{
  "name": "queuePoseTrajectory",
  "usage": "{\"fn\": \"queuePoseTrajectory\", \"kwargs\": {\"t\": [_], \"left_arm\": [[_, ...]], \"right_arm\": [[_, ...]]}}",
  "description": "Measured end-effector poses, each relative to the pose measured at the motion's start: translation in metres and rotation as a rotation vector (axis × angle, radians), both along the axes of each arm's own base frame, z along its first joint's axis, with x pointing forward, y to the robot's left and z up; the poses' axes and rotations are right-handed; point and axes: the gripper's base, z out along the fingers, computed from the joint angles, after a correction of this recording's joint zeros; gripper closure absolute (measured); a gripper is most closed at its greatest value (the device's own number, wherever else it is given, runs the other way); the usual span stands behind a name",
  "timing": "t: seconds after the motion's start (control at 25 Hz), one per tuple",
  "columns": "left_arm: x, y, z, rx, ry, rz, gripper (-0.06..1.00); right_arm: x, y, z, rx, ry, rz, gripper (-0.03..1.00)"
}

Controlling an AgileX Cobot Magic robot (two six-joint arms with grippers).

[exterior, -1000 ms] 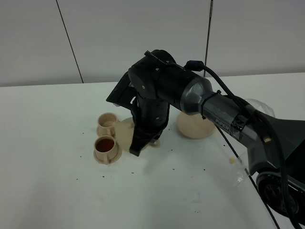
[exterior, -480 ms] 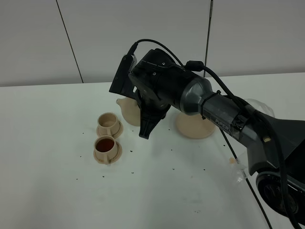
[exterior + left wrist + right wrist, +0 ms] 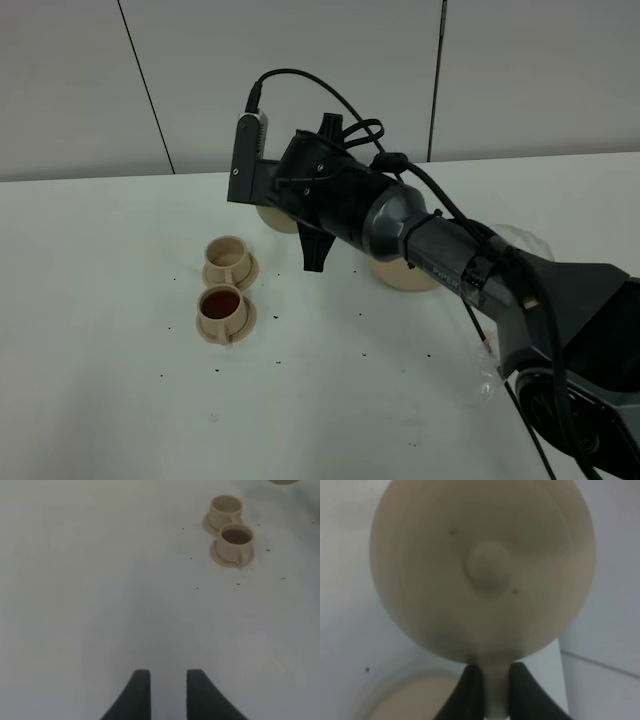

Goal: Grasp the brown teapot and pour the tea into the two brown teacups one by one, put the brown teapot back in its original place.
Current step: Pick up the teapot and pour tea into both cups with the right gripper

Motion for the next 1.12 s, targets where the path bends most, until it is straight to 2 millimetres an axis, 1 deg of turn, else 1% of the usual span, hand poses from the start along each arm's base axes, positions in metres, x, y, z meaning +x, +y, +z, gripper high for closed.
{"fn": "queuePoseTrajectory", "kwargs": {"t": [0.16, 0.28, 0.44, 0.6, 0.76, 1.04, 1.12], "left_arm": [[0.000, 0.000, 0.000, 0.000, 0.000, 0.000, 0.70], [0.000, 0.000, 0.000, 0.000, 0.000, 0.000, 0.70], [0.000, 0.000, 0.000, 0.000, 0.000, 0.000, 0.70], [0.000, 0.000, 0.000, 0.000, 0.000, 0.000, 0.70], [0.000, 0.000, 0.000, 0.000, 0.000, 0.000, 0.70], [0.000, 0.000, 0.000, 0.000, 0.000, 0.000, 0.70], [0.000, 0.000, 0.000, 0.000, 0.000, 0.000, 0.70]], "right_arm": [[-0.001, 0.007, -0.001, -0.007, -0.041, 0.041, 0.87], [0.001, 0.008, -0.002, -0.024, -0.066, 0.054, 0.87], [0.004, 0.008, -0.015, -0.072, -0.075, 0.063, 0.87], [0.001, 0.013, -0.024, -0.112, -0.087, 0.085, 0.87], [-0.003, 0.019, -0.024, -0.134, -0.109, 0.108, 0.87], [-0.006, 0.024, -0.022, -0.166, -0.139, 0.128, 0.87], [-0.008, 0.026, -0.025, -0.180, -0.144, 0.137, 0.87]]}}
